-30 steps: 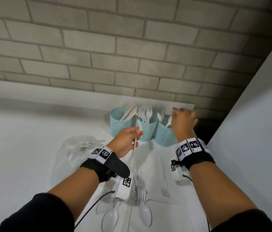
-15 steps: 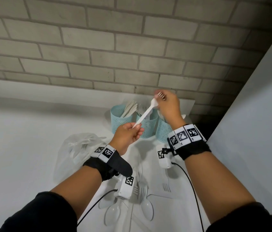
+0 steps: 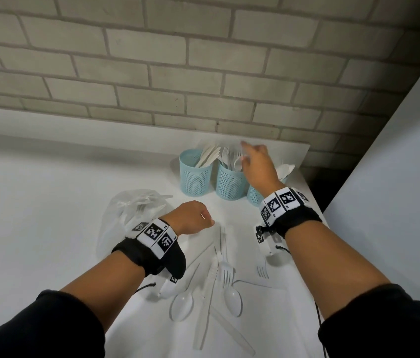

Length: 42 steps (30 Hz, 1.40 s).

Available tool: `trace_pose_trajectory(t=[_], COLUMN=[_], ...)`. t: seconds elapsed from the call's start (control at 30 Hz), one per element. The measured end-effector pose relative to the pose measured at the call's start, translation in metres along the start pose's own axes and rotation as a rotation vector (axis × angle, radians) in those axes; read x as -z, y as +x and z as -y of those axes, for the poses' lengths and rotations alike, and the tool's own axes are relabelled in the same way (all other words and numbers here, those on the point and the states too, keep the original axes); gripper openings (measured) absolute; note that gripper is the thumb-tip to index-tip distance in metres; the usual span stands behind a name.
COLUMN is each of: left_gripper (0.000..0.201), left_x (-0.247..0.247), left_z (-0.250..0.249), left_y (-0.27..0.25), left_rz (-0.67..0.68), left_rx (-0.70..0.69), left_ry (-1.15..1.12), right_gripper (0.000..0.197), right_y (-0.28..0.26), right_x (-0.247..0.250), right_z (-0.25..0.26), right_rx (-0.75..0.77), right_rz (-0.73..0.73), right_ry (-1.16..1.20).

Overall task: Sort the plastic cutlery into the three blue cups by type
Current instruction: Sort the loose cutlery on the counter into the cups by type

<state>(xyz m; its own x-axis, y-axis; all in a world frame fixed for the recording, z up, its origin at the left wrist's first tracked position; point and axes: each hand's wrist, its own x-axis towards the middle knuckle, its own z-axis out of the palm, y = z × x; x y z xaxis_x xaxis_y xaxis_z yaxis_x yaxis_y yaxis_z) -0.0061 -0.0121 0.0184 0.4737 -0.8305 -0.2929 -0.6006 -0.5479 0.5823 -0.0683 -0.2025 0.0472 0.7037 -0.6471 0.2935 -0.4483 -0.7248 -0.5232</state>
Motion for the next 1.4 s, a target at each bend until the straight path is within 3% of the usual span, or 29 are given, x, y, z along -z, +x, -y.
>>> trace_pose_trajectory(t=[0.07, 0.13, 0.17, 0.27, 0.3, 0.33, 0.5, 0.77, 0.97, 1.1, 1.2, 1.27, 1.4], left_gripper=[0.043, 0.054, 0.061, 0.089, 0.098, 0.106, 0.125, 0.136, 0.127, 0.118, 0.106, 0.095, 0.085], left_x=[0.0, -0.002, -0.004, -0.013, -0.016, -0.018, -0.03, -0.069, -0.078, -0.072, -0.067, -0.065, -0.063], left_z=[-0.005, -0.006, -0.006, -0.001, 0.002, 0.004, 0.021, 0.016, 0.013, 0.012, 0.012, 0.012, 0.01], left_y=[-0.013, -0.023, -0.027, -0.039, -0.042, -0.047, -0.068, -0.09, -0.084, -0.062, -0.046, -0.037, -0.027], left_rz=[0.099, 0.137, 0.153, 0.249, 0.302, 0.349, 0.432, 0.431, 0.33, 0.274, 0.209, 0.155, 0.038], left_rx=[0.024, 0.056, 0.078, 0.126, 0.143, 0.152, 0.109, 0.111, 0.06, 0.03, 0.03, 0.019, -0.017], left_ry=[0.221, 0.327, 0.342, 0.403, 0.437, 0.474, 0.632, 0.601, 0.59, 0.55, 0.457, 0.369, 0.208], right_gripper=[0.039, 0.027, 0.021, 0.026, 0.03, 0.034, 0.043, 0.018, 0.021, 0.023, 0.039, 0.039, 0.019], right_y=[-0.011, -0.019, -0.023, -0.041, -0.05, -0.06, -0.095, -0.112, -0.121, -0.129, -0.137, -0.142, -0.144], right_x=[0.007, 0.015, 0.019, 0.023, 0.02, 0.016, 0.003, 0.007, 0.019, 0.013, 0.008, 0.003, -0.006], right_z=[0.008, 0.013, 0.013, 0.009, 0.004, -0.003, -0.044, -0.055, -0.047, -0.035, -0.029, -0.028, -0.026], right_rx=[0.063, 0.161, 0.18, 0.092, 0.049, 0.007, -0.107, -0.104, -0.11, -0.108, -0.136, -0.154, -0.162], right_rz=[-0.147, -0.126, 0.006, 0.698, 0.846, 0.903, 0.837, 0.668, 0.869, 0.897, 0.944, 0.911, 0.786], right_ry=[0.055, 0.071, 0.07, -0.143, -0.26, -0.365, -0.611, -0.566, -0.327, -0.309, -0.31, -0.304, -0.261])
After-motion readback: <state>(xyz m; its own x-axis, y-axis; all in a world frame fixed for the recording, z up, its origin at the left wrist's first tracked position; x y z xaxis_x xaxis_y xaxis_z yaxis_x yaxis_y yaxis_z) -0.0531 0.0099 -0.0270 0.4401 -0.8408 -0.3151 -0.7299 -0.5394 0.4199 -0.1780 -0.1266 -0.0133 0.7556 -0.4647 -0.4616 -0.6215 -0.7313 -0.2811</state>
